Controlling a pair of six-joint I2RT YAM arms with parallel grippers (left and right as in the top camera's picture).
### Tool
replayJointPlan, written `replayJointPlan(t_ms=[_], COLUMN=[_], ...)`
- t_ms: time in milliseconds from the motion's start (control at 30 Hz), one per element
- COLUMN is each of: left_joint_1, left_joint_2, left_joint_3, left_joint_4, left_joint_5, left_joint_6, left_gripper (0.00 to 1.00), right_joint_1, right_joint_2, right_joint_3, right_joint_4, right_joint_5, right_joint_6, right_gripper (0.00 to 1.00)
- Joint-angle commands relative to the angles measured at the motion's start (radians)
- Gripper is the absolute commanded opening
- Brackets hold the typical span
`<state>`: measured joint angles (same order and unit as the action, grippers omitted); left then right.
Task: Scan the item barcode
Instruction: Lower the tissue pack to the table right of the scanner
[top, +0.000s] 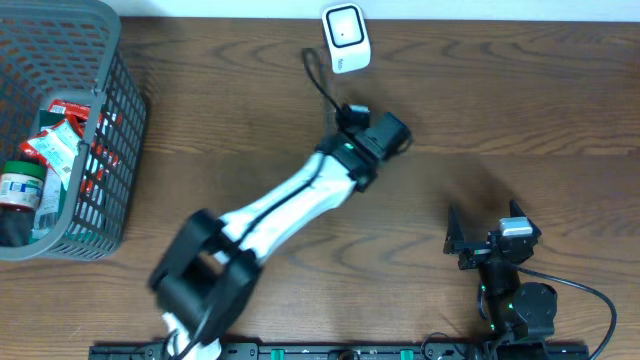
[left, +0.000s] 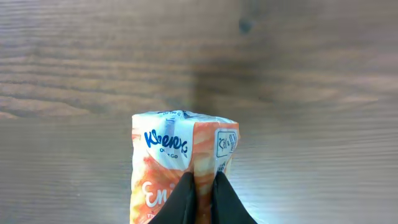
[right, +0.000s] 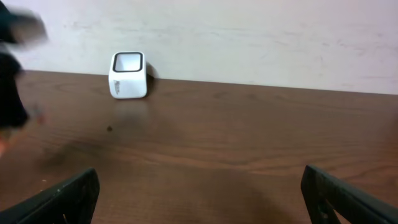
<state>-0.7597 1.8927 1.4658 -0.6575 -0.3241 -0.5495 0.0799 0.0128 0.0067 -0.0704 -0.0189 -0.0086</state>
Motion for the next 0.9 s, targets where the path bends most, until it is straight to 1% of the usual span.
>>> replayJointPlan(t_ms=[0,33,67,167,233,533,667,867], left_joint_1=[0.071,0.115,0.138,0.192,0.219,0.23,0.23,0.23], left_joint_2=[-0.043,-0.042,-0.036,-0.018,-0.003,0.117,0.19,0.228], left_joint_3=[0.004,0.003,0.003,-0.001,-0.009,-0.023,-0.023,-0.024], left_joint_4=[0.011,0.039,0.056,0.116,0.165,0.34,0.415,0.425], left_joint_5=[0.265,0.447,0.545,0.766,0.877,1.098,1.129,1.124], left_joint_6=[-0.03,-0.03,-0.032,-0.031,-0.031,0.002,0.002,0.058], left_gripper=[0.07,0.07,0.07,0.07,0.07,0.07,0.07,0.07], right_joint_1=[0.006,0.006,0.006,0.006,0.006,0.006,0.006,0.006], right_joint_2=[-0.002,-0.002,-0.002,-0.002,-0.002,-0.002,-0.002,-0.002], right_joint_3=[-0.002,-0.002,-0.002,-0.002,-0.002,-0.002,-0.002,-0.002], right_joint_4=[-0.004,-0.004,-0.004,-0.004,-0.004,-0.004,-0.004,-0.004], right_joint_5=[0.002,0.002,0.002,0.002,0.002,0.002,0.002,0.002], right_joint_6=[-0.008,-0.008,-0.008,-0.008,-0.008,-0.008,-0.008,-0.008], right_gripper=[0.99,0.99,0.99,0.99,0.99,0.99,0.99,0.99])
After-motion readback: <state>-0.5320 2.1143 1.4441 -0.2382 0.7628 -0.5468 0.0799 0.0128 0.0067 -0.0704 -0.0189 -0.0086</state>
